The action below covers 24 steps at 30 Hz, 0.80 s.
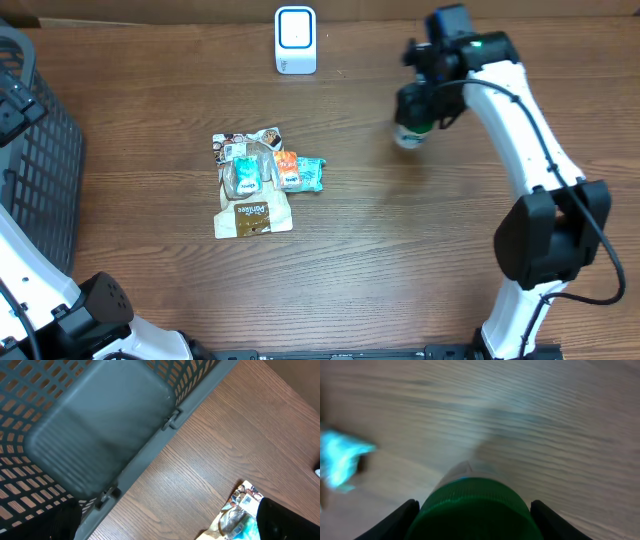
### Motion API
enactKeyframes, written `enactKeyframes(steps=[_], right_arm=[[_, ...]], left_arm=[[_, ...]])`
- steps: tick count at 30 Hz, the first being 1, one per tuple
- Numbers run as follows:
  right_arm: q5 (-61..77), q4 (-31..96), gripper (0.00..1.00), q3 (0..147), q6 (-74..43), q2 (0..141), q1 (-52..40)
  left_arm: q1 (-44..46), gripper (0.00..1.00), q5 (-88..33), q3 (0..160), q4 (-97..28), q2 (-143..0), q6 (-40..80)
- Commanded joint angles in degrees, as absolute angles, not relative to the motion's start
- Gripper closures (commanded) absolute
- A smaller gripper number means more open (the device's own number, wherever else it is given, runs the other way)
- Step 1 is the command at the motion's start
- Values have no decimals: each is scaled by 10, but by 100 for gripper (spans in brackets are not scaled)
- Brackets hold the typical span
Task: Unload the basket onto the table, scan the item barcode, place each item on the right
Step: 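Lower the jar to the table right of the pile and release it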
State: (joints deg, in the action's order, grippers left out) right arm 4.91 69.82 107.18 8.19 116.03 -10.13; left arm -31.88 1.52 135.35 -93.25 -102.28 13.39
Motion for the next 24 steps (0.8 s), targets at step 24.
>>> enactKeyframes(steps=[24], right_arm=[[-44,635,70,922,44,1159,-60]], left_arm=[[-318,1,15,1350,-932,-1020,140]])
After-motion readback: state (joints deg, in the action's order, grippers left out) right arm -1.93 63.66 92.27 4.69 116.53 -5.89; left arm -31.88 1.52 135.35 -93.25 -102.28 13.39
